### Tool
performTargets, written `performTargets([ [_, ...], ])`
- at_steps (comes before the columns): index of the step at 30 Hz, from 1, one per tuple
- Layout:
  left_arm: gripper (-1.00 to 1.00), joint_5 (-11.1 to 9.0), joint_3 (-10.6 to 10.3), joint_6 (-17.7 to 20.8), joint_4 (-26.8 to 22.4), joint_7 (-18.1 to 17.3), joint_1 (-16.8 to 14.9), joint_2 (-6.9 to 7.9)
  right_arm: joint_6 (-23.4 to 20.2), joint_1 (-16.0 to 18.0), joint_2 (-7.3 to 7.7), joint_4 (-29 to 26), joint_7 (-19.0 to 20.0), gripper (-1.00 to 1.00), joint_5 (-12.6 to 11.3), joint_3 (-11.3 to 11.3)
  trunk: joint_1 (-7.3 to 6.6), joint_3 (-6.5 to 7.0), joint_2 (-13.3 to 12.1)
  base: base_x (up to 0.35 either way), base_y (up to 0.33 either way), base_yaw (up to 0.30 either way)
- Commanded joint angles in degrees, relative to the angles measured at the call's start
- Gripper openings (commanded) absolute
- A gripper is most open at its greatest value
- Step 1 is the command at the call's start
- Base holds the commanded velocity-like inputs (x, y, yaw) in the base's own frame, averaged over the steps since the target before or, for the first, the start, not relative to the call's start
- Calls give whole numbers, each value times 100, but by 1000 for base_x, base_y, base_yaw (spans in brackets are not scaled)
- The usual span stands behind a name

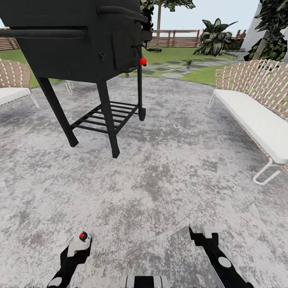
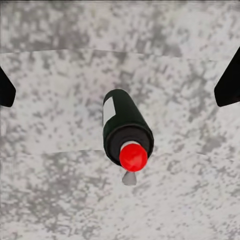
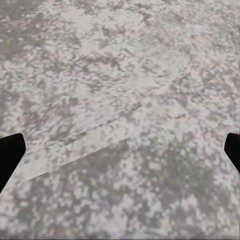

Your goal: Pick up the pesticide atomizer in the garden and spray insectifuge to fully cover both potted plants in the garden.

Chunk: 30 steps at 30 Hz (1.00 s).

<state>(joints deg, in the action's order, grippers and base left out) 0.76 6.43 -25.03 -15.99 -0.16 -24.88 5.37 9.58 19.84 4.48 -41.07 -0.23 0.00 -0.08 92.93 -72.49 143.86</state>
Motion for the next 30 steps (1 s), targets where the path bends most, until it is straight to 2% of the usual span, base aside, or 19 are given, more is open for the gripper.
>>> performTargets([
  [1,100,8,16,-19,4,-2,-2,-1,17,2,0,3,-3,100,0,-1,1,-36,3,0,0,0],
  [16,100,3,16,-19,-1,-2,-3,-1,17,2,0,25,12,100,7,15,40,-471,23,0,0,0],
  [24,100,4,19,-26,-1,-2,-1,-1,17,2,0,20,7,100,9,8,40,-472,23,2,3,0],
  [30,100,3,20,-28,-2,-2,-2,-9,17,2,1,20,6,100,9,8,40,-472,23,66,123,0],
])
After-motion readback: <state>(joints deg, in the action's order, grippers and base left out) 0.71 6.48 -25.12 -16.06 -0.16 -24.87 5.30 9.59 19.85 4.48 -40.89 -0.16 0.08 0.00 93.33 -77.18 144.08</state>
